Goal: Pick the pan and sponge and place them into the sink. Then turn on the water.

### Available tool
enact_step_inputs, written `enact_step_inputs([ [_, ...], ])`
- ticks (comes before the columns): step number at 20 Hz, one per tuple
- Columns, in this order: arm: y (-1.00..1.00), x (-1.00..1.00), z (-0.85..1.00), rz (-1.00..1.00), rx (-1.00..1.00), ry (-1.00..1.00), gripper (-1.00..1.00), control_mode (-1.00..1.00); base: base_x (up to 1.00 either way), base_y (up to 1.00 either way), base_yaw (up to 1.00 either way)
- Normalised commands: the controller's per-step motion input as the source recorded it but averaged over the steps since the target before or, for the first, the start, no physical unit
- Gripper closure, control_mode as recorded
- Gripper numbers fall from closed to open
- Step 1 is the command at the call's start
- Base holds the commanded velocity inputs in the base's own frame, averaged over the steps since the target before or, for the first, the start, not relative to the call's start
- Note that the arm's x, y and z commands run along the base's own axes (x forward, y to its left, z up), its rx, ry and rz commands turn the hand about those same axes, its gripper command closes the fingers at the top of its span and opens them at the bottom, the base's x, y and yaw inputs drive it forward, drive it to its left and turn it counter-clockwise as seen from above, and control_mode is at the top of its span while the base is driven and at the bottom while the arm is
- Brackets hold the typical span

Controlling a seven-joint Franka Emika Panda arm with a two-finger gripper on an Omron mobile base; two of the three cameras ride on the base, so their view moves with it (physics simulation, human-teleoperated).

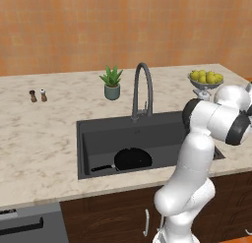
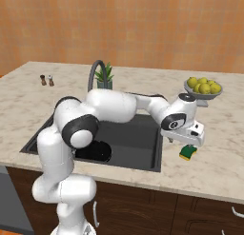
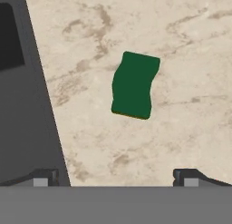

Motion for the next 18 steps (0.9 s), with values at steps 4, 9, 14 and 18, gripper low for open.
enact_step_inputs([
  [4, -0.33, 0.26, -0.28, 0.0, 0.05, 0.0, -1.0, -1.0, 0.0, 0.0, 0.0],
  [9, -0.19, 0.31, -0.28, 0.0, 0.03, 0.0, -1.0, -1.0, 0.0, 0.0, 0.0],
  [14, -0.02, 0.35, -0.24, 0.0, 0.0, 0.0, -1.0, -1.0, 0.0, 0.0, 0.0],
  [18, 0.0, 0.29, -0.32, 0.0, 0.0, 0.0, -1.0, -1.0, 0.0, 0.0, 0.0],
])
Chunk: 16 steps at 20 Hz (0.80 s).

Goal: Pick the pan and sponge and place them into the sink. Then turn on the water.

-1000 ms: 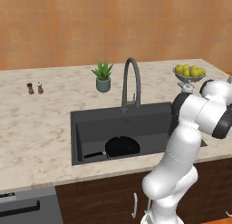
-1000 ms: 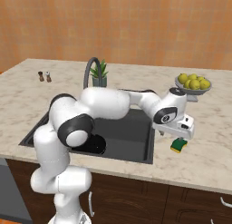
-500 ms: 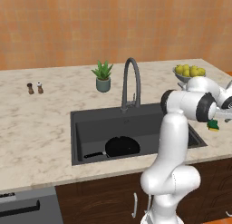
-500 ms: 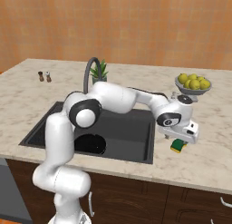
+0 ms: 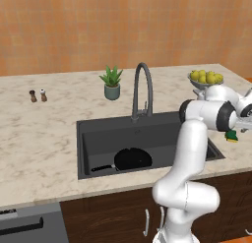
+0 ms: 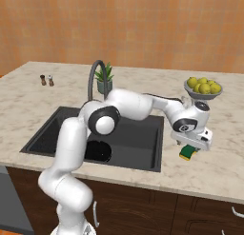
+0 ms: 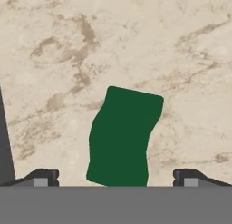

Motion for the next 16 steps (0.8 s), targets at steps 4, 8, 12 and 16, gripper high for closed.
enact_step_inputs([
  [4, 0.02, 0.16, -0.38, 0.0, 0.0, 0.01, -1.0, -1.0, 0.0, 0.0, 0.0],
  [8, 0.01, 0.09, -0.43, 0.0, 0.0, 0.02, -1.0, -1.0, 0.0, 0.0, 0.0],
  [12, 0.03, 0.15, -0.44, 0.0, -0.01, 0.06, -1.0, -1.0, 0.0, 0.0, 0.0],
  [16, 0.04, 0.16, -0.47, 0.0, 0.0, 0.06, -1.0, -1.0, 0.0, 0.0, 0.0],
])
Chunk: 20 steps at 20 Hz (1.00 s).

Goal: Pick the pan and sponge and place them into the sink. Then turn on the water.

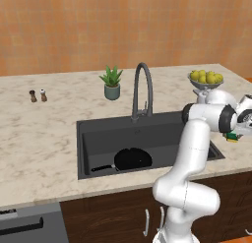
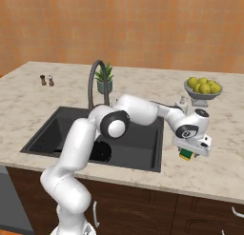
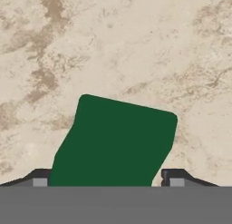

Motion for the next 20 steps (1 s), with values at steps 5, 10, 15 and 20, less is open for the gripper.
enact_step_inputs([
  [5, 0.07, 0.08, -0.5, 0.0, 0.0, 0.05, 1.0, -1.0, 0.0, 0.0, 0.0],
  [10, 0.78, -0.25, 0.04, 0.1, 0.01, -0.16, 1.0, -1.0, 0.0, 0.0, 0.0],
  [15, 1.0, -0.3, 0.59, 0.23, 0.0, -0.3, 1.0, -1.0, 0.0, 0.0, 0.0],
  [20, 1.0, -0.45, 0.37, 0.26, 0.0, -0.21, 1.0, -1.0, 0.0, 0.0, 0.0],
])
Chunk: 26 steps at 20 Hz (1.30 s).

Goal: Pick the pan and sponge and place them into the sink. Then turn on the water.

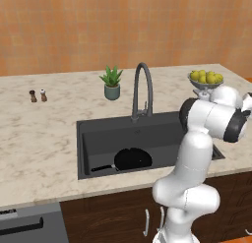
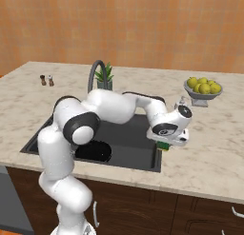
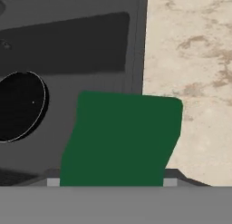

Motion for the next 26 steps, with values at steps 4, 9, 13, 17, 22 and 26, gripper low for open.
enact_step_inputs([
  [4, 1.0, -0.15, 0.35, 0.23, 0.0, 0.0, 1.0, -1.0, 0.0, 0.0, 0.0],
  [9, 1.0, 0.0, 0.16, 0.24, 0.01, 0.02, 1.0, -1.0, 0.0, 0.0, 0.0],
  [13, 0.91, 0.0, -0.11, 0.11, 0.01, 0.02, 1.0, -1.0, 0.0, 0.0, 0.0],
  [17, 0.6, 0.15, -0.44, 0.06, 0.05, 0.08, 1.0, -1.0, 0.0, 0.0, 0.0],
  [22, 0.33, 0.16, -0.49, 0.05, 0.07, 0.07, 1.0, -1.0, 0.0, 0.0, 0.0],
  [26, 0.03, 0.23, -0.59, 0.09, 0.08, 0.04, 1.0, -1.0, 0.0, 0.0, 0.0],
])
